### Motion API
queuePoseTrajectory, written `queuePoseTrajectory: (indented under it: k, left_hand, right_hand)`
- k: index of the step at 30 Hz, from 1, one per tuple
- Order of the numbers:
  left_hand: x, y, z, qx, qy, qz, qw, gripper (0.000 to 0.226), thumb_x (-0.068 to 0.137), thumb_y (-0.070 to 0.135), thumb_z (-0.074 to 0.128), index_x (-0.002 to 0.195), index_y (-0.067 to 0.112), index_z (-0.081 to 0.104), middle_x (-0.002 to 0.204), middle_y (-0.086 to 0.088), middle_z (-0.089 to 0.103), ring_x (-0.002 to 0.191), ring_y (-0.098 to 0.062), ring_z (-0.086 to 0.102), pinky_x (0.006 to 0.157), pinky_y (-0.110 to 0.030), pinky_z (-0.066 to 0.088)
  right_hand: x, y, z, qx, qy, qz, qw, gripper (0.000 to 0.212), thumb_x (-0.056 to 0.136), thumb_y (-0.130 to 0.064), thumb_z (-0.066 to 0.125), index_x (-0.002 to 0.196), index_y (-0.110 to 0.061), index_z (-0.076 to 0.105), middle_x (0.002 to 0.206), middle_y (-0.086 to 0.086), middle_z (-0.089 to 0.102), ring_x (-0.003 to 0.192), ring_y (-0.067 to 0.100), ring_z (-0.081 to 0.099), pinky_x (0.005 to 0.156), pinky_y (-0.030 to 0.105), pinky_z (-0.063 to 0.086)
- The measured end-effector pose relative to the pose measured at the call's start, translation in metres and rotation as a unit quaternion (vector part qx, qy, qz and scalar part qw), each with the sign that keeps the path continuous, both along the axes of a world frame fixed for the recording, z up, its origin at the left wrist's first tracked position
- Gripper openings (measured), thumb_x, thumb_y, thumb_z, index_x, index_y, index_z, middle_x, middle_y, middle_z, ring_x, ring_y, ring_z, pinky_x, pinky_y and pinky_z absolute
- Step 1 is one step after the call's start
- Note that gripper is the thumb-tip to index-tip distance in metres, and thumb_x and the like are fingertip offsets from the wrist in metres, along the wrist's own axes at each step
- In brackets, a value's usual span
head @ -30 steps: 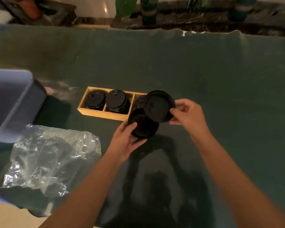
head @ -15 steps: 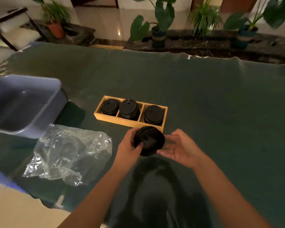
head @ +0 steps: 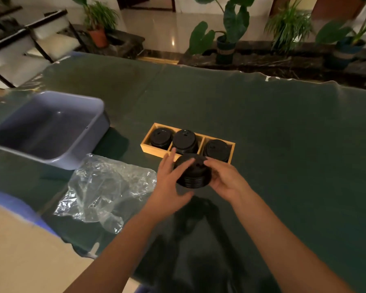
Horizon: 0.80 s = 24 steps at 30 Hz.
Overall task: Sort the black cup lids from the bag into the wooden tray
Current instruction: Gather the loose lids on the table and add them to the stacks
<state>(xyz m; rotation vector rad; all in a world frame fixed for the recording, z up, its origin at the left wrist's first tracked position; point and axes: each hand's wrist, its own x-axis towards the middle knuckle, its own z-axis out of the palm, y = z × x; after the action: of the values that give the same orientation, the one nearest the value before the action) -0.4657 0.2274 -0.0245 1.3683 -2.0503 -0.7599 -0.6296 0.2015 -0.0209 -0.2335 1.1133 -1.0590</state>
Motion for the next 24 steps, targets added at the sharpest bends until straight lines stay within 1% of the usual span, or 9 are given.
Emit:
queuePoseTrajectory:
  k: [2, 4, 5, 7, 11, 16, 20, 22, 24]
  left_hand:
    - [0.009, -0.008, 0.009, 0.198, 0.157, 0.103, 0.962, 0.080, 0.074, 0.023, 0.071, 0.139, 0.040, 0.028, 0.151, 0.004, 0.023, 0.138, -0.015, 0.025, 0.109, -0.034, 0.026]
    - [0.021, -0.024, 0.015, 0.349, 0.323, 0.191, 0.859, 0.057, 0.084, 0.030, 0.063, 0.136, 0.027, 0.041, 0.139, -0.002, 0.049, 0.120, -0.019, 0.052, 0.094, -0.041, 0.046]
    - [0.029, -0.033, 0.015, 0.381, 0.342, 0.203, 0.835, 0.044, 0.087, 0.033, 0.059, 0.128, 0.019, 0.052, 0.127, -0.007, 0.060, 0.107, -0.018, 0.060, 0.086, -0.040, 0.052]
    - [0.042, -0.049, 0.015, 0.382, 0.332, 0.208, 0.837, 0.034, 0.089, 0.031, 0.057, 0.115, 0.010, 0.062, 0.109, -0.010, 0.070, 0.092, -0.016, 0.068, 0.078, -0.034, 0.055]
    - [0.062, -0.088, 0.019, 0.363, 0.344, 0.223, 0.837, 0.028, 0.090, 0.016, 0.056, 0.114, 0.002, 0.060, 0.096, -0.008, 0.073, 0.084, -0.015, 0.071, 0.065, -0.027, 0.057]
    - [0.084, -0.162, 0.023, 0.360, 0.292, 0.246, 0.851, 0.025, 0.091, 0.012, 0.053, 0.111, -0.002, 0.059, 0.109, -0.017, 0.064, 0.097, -0.021, 0.062, 0.078, -0.033, 0.054]
    - [0.096, -0.211, 0.005, 0.352, 0.220, 0.278, 0.867, 0.029, 0.089, 0.015, 0.057, 0.112, -0.003, 0.061, 0.102, -0.015, 0.061, 0.095, -0.019, 0.059, 0.071, -0.026, 0.052]
    - [0.098, -0.227, -0.009, 0.355, 0.197, 0.279, 0.870, 0.020, 0.090, 0.013, 0.056, 0.102, -0.002, 0.063, 0.097, -0.015, 0.060, 0.089, -0.020, 0.057, 0.060, -0.020, 0.052]
    - [0.098, -0.238, -0.023, 0.360, 0.176, 0.288, 0.870, 0.010, 0.089, 0.011, 0.056, 0.089, 0.004, 0.062, 0.094, -0.015, 0.059, 0.083, -0.021, 0.057, 0.062, -0.021, 0.050]
  right_hand:
    - [0.008, -0.011, -0.001, -0.045, 0.004, -0.017, 0.999, 0.030, 0.082, 0.002, 0.058, 0.111, -0.004, 0.063, 0.099, 0.011, 0.068, 0.088, 0.019, 0.065, 0.059, 0.023, 0.053]
    - [0.017, -0.020, -0.001, -0.087, 0.019, -0.017, 0.996, 0.034, 0.082, 0.003, 0.057, 0.114, -0.006, 0.061, 0.105, 0.011, 0.067, 0.093, 0.019, 0.065, 0.063, 0.022, 0.054]
    - [0.021, -0.025, -0.001, -0.106, 0.031, -0.008, 0.994, 0.033, 0.082, 0.003, 0.058, 0.114, -0.008, 0.061, 0.107, 0.010, 0.066, 0.095, 0.019, 0.065, 0.065, 0.021, 0.054]
    - [0.031, -0.033, -0.002, -0.134, 0.060, 0.024, 0.989, 0.032, 0.083, 0.002, 0.058, 0.110, -0.014, 0.061, 0.113, 0.011, 0.063, 0.102, 0.020, 0.063, 0.071, 0.023, 0.054]
    - [0.048, -0.068, 0.001, -0.161, 0.193, 0.099, 0.963, 0.032, 0.083, -0.003, 0.060, 0.112, -0.017, 0.058, 0.119, 0.011, 0.059, 0.111, 0.024, 0.058, 0.093, 0.038, 0.051]
    - [0.071, -0.149, 0.011, -0.206, 0.353, 0.171, 0.897, 0.038, 0.082, -0.008, 0.063, 0.119, -0.016, 0.057, 0.116, 0.006, 0.061, 0.110, 0.020, 0.057, 0.093, 0.034, 0.049]
    - [0.084, -0.202, -0.006, -0.204, 0.401, 0.226, 0.864, 0.040, 0.083, -0.012, 0.064, 0.122, -0.015, 0.055, 0.109, -0.001, 0.058, 0.102, 0.012, 0.054, 0.074, 0.017, 0.043]
    - [0.086, -0.220, -0.023, -0.190, 0.423, 0.261, 0.847, 0.041, 0.083, -0.014, 0.064, 0.123, -0.015, 0.054, 0.115, 0.003, 0.060, 0.105, 0.016, 0.056, 0.081, 0.022, 0.045]
    - [0.088, -0.233, -0.038, -0.180, 0.456, 0.301, 0.818, 0.042, 0.084, -0.017, 0.062, 0.125, -0.017, 0.053, 0.122, 0.005, 0.059, 0.111, 0.019, 0.056, 0.092, 0.033, 0.047]
